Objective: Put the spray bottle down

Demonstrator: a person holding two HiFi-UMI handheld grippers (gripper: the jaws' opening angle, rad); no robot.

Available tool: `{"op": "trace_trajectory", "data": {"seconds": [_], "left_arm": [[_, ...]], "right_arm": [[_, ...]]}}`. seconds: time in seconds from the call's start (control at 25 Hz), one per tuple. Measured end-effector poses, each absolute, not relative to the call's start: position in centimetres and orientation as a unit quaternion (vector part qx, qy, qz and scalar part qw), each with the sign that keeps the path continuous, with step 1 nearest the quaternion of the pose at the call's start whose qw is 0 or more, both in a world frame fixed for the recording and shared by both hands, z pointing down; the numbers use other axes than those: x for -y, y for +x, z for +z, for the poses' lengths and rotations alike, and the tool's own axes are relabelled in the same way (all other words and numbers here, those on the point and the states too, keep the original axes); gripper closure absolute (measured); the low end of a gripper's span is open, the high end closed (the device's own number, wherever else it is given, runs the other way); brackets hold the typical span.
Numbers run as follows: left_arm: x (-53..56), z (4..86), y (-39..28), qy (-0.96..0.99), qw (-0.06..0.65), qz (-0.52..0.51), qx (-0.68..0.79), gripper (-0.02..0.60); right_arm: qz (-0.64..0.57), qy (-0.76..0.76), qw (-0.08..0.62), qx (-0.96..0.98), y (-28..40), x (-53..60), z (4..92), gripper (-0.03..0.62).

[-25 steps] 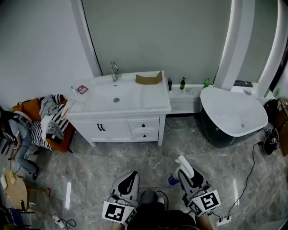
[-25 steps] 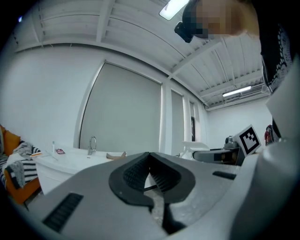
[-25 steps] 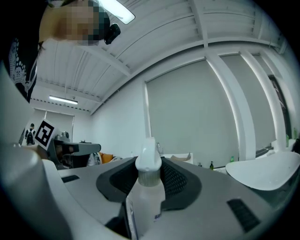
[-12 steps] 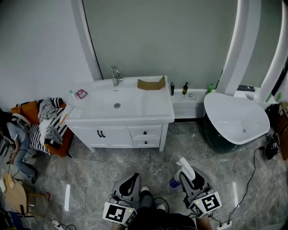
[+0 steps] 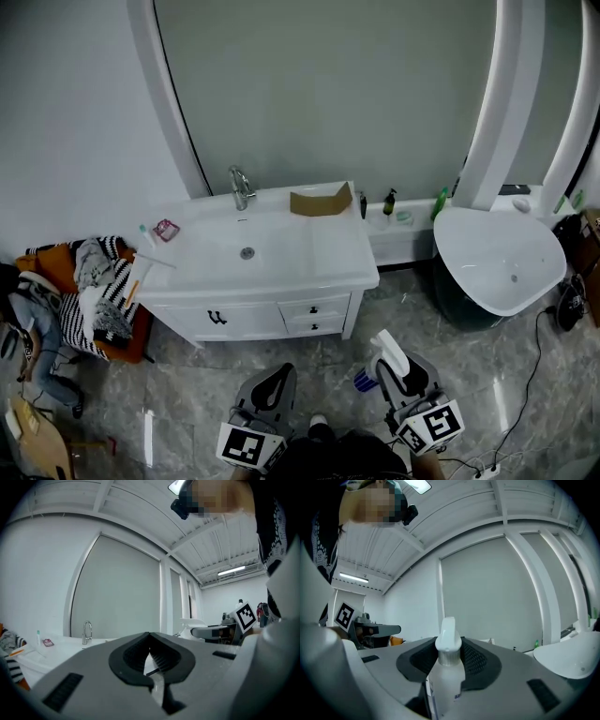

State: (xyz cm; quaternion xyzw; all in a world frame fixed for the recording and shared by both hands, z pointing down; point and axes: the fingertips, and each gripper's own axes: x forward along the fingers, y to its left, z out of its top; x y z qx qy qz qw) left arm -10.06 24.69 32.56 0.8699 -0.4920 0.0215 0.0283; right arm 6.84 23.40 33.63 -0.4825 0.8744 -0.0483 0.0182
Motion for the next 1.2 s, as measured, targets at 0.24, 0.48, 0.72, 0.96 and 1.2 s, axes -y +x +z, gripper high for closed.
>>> {"op": "trace_trajectory", "data": {"seconds": [0.24,0.48,0.72,0.96,1.2], "left_arm": [[-22.3,33.9,-11.8,0.875,0.038,0.03,0.482,0.577],[-20.1,35.0,-12.6,0.871,0.063,0.031,0.486,0.577],[-16.5,35.4,-12.7,0.865,0.07,0.031,0.497,0.577],[-11.9,35.0,-11.6,0.858,0.07,0.028,0.507,0.577],[-8.1,34.1,-9.8,0.851,0.056,0.017,0.521,0.577]], "right_arm": [[-0.048,-0.487,0.017,-0.872,5.0,-20.9,33.7,0.441],[-0.072,-0.483,-0.008,-0.873,4.2,-18.6,35.7,0.441],[-0.079,-0.469,-0.011,-0.88,4.0,-14.8,36.1,0.441],[-0.07,-0.458,-0.011,-0.886,4.9,-9.7,35.6,0.441],[-0.07,-0.437,-0.012,-0.897,6.1,-5.7,35.2,0.441]]}}
